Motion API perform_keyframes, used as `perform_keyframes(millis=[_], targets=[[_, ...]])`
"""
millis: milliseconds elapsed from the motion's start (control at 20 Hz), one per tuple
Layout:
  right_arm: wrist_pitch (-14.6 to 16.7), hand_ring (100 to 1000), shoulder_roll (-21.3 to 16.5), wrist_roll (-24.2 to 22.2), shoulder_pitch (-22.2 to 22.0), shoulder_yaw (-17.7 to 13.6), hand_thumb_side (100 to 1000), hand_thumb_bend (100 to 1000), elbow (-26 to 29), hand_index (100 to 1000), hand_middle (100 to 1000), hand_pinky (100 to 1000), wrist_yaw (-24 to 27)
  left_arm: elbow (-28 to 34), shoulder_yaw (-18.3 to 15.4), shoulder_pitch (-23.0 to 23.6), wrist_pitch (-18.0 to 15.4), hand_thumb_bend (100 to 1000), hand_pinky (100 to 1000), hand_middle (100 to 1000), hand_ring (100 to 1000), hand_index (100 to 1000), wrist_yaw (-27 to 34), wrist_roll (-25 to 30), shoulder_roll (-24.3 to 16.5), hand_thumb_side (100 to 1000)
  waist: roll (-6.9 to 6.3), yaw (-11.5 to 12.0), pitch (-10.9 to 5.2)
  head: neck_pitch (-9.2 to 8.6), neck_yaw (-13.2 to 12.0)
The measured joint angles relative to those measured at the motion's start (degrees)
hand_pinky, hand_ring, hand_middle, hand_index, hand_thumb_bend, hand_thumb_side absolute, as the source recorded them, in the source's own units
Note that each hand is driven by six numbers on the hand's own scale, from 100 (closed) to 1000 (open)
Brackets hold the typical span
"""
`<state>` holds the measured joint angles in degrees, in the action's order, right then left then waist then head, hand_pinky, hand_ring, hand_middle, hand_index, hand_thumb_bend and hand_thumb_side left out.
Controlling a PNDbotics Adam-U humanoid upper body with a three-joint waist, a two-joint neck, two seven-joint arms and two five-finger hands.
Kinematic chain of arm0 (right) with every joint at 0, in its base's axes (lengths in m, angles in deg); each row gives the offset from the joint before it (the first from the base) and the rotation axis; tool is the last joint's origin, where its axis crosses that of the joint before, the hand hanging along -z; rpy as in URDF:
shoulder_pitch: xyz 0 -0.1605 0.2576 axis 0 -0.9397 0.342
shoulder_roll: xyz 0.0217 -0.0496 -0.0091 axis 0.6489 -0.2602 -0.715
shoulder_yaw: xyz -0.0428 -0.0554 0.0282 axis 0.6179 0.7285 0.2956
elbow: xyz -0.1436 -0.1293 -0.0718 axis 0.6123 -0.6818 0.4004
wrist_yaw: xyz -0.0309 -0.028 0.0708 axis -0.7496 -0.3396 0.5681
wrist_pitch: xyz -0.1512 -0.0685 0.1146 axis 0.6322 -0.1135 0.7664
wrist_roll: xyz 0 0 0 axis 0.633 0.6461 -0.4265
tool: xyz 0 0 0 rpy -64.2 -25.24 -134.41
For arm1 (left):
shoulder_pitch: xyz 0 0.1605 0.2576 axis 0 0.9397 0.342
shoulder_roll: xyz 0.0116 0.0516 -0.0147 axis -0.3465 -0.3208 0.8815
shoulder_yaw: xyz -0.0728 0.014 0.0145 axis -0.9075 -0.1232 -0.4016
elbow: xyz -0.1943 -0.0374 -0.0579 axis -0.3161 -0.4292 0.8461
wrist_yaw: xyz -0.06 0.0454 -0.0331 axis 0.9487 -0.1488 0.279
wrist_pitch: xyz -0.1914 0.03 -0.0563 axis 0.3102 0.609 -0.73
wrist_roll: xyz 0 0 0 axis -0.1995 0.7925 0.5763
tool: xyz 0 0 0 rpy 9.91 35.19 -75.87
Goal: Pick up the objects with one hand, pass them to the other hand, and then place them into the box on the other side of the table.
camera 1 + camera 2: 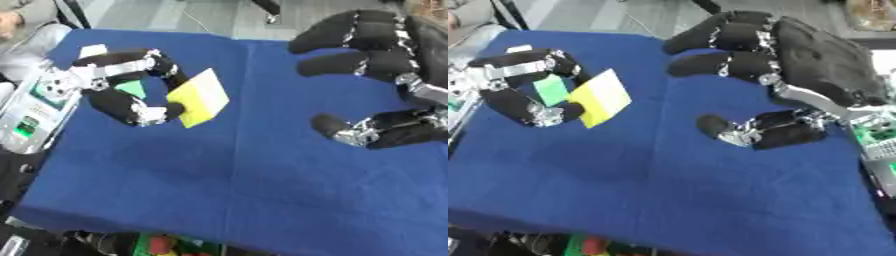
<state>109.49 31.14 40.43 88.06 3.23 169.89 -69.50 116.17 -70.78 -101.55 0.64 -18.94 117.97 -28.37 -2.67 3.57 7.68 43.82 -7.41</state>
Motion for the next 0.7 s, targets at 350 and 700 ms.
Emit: perform_keyframes(millis=[350,700], targets=[[1.5,855,1.5,0.7,1.4,1.6,181,366,-0.5,891,896,841,-2.5,-0.4,2.3,-2.5,-0.4,100,705,455,554,629,0.0,1.4,0.5,546,0.02,0.1,0.1,0.0,0.3],[2.3,863,2.5,1.3,2.4,3.0,215,361,-1.0,900,913,846,-4.0,-1.1,4.1,-4.9,-0.7,100,705,455,555,629,-0.3,2.1,1.6,543,0.11,0.2,0.16,0.0,0.4]])
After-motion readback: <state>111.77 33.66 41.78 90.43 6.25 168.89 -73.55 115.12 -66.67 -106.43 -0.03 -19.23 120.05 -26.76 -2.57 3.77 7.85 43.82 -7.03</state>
